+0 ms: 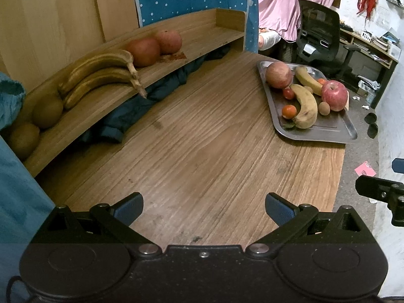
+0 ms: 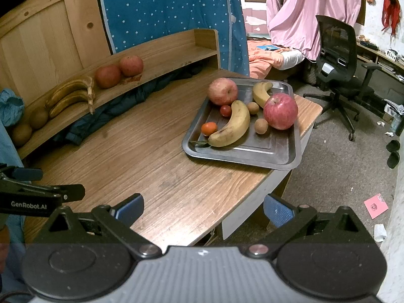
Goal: Organize fruits
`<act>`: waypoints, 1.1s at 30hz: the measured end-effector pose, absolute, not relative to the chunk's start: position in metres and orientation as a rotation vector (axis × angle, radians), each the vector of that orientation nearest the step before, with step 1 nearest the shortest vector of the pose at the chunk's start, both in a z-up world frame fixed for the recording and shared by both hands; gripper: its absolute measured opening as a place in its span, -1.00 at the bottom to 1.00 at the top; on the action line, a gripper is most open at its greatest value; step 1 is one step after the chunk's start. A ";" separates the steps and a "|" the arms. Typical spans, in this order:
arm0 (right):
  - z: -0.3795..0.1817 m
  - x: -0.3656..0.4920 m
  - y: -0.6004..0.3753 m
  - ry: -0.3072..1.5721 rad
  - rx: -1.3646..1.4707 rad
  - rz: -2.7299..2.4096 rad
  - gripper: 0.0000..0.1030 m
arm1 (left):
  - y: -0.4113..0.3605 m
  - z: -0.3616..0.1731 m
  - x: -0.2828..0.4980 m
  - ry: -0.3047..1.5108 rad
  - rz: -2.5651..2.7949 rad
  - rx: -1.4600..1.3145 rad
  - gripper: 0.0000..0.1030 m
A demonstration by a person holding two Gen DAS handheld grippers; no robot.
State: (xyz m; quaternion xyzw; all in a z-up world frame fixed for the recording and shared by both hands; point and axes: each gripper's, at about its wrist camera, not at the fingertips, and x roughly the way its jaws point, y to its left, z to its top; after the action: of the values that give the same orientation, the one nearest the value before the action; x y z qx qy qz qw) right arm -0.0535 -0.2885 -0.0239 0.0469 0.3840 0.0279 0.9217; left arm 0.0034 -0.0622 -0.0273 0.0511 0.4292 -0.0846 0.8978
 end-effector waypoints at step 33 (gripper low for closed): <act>-0.024 -0.052 -0.290 0.794 0.098 0.060 1.00 | -0.066 -0.027 0.002 0.885 -0.191 0.096 0.98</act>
State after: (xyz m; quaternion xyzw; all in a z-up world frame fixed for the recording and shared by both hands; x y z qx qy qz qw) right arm -0.0518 -0.2896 -0.0242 0.0475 0.3862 0.0294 0.9207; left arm 0.0023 -0.0665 -0.0266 0.0463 0.4273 -0.0923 0.8982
